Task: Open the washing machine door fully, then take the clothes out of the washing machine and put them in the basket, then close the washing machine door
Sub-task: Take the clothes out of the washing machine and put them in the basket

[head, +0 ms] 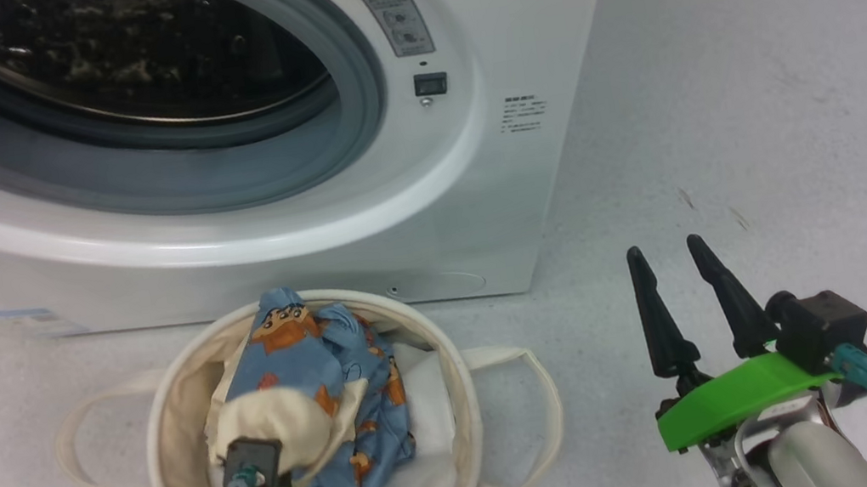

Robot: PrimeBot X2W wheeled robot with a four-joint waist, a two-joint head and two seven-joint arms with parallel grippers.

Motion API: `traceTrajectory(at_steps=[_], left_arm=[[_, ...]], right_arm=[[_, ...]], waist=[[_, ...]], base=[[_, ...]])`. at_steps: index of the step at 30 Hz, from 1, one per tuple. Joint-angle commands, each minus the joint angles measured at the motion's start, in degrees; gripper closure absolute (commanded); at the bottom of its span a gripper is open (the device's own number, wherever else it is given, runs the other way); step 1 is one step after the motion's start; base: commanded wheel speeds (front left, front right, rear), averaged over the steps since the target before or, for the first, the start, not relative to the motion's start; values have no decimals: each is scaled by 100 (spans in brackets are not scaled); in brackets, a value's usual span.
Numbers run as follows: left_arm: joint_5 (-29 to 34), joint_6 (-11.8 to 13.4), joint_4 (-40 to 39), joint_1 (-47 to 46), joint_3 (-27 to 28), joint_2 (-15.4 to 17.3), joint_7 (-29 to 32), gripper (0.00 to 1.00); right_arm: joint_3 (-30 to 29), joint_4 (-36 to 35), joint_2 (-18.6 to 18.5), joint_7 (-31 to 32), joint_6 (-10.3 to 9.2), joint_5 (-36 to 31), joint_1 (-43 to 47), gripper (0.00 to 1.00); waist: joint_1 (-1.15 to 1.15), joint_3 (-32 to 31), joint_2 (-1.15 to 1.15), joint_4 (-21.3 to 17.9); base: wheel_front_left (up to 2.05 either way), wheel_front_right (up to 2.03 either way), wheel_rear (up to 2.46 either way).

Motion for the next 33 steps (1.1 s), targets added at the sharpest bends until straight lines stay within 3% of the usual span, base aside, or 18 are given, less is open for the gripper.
traceTrajectory(at_steps=[1, 10, 14, 15, 16, 24, 30, 33], left_arm=[[9, -37, 92, -167, 59, 71, 45, 100], [-19, -171, 694, -145, -288, 32, 502, 100], [-138, -8, 749, -69, -244, 31, 446, 100], [-170, 29, 753, -62, -221, 30, 319, 21], [-203, 47, 757, -55, -200, 30, 197, 0], [-299, 86, 781, -30, -188, 95, -195, 0], [-312, 284, 728, -165, -216, 137, -335, 0], [-431, 247, 624, -192, -156, 114, -373, 0]], right_arm=[[130, -153, 16, -70, 47, -49, -60, 0], [177, -174, 16, -70, 47, -116, -212, 0], [217, -167, 16, -70, 47, -111, -256, 0], [224, -173, 16, -70, 47, -97, -263, 0], [225, -179, 16, -70, 47, -77, -262, 0], [188, -167, 16, -70, 47, -6, -234, 0], [216, -113, 16, -70, 47, 49, -158, 0], [252, -66, 16, -70, 47, 88, -82, 0]], waist=[[0, 64, 0, -57], [0, 418, 0, -362], [0, 522, 0, -480], [0, 528, 0, -492], [0, 528, 0, -498], [0, 339, 0, -369], [0, 25, 0, -44], [0, -191, 0, 129]], base=[[0, 0, 0], [0, 0, 0], [0, 0, 0], [0, 0, 0], [0, 0, 0], [0, 0, 0], [0, 0, 0], [0, 0, 0]])
